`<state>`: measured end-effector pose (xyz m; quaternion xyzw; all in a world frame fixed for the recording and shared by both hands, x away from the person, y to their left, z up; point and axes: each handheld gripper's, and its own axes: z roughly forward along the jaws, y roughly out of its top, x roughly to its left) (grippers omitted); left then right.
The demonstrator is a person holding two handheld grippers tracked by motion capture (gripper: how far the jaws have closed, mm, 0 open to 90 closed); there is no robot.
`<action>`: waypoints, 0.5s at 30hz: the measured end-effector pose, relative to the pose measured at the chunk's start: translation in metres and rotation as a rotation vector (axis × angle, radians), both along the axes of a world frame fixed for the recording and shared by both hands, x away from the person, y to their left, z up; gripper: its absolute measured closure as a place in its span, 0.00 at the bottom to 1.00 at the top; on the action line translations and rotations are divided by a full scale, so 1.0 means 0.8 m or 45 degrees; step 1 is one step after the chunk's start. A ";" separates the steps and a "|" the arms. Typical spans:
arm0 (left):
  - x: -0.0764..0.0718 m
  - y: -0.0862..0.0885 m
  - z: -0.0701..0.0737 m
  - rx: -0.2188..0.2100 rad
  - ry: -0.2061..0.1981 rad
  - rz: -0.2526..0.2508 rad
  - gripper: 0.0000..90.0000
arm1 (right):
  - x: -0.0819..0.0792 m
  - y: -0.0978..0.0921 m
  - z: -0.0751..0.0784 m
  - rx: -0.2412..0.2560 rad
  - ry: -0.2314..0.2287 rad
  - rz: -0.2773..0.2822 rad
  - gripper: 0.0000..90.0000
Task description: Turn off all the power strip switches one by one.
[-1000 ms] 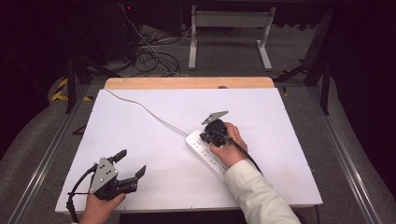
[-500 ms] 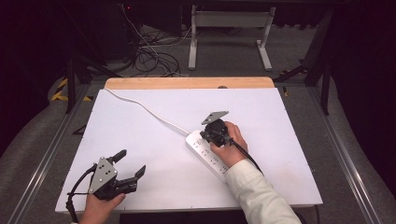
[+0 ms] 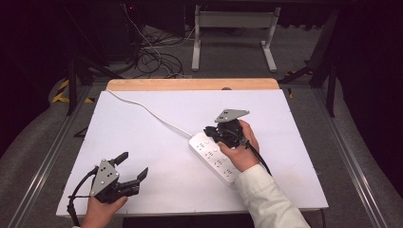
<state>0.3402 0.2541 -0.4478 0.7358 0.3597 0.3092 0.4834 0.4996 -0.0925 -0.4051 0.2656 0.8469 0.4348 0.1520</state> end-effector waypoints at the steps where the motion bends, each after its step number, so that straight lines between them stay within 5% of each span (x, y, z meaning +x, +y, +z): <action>1: 0.000 0.000 0.000 -0.001 0.000 0.003 0.21 | 0.000 0.000 0.000 -0.003 0.004 0.000 0.87; 3: 0.000 0.001 0.000 -0.006 -0.002 0.003 0.21 | 0.000 -0.002 0.001 -0.015 -0.036 -0.004 0.78; 6: -0.001 0.002 0.001 -0.006 -0.003 0.009 0.21 | -0.001 -0.005 0.003 0.052 -0.024 0.025 0.70; 8: -0.001 0.003 0.001 -0.012 -0.007 0.013 0.21 | -0.003 -0.005 0.006 0.063 -0.103 0.037 0.61; 11: 0.000 0.004 0.002 -0.006 -0.011 0.013 0.21 | -0.009 -0.007 0.012 0.124 -0.160 0.068 0.60; 15: 0.000 0.005 0.001 -0.014 -0.004 0.023 0.21 | -0.013 -0.010 0.019 0.165 -0.157 0.102 0.48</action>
